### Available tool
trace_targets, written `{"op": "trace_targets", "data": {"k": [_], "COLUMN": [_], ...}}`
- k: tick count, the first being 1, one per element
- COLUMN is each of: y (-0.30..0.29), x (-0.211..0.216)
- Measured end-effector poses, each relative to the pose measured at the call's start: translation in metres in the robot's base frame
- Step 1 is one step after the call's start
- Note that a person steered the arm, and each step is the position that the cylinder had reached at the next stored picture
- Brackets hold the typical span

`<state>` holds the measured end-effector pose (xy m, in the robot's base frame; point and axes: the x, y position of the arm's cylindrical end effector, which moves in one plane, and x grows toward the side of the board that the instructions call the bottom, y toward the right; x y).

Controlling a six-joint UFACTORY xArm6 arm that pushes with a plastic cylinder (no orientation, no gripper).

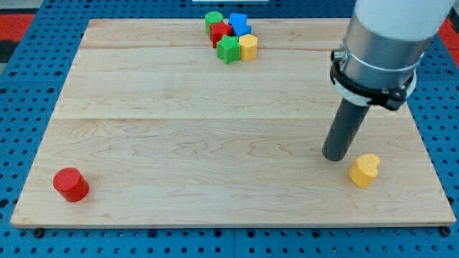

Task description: Move the yellow heart a bit down

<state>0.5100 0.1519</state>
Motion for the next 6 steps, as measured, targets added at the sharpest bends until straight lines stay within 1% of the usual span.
{"op": "trace_targets", "data": {"k": [2, 5, 6], "y": [0.029, 0.047, 0.047], "x": [0.006, 0.013, -0.013]}}
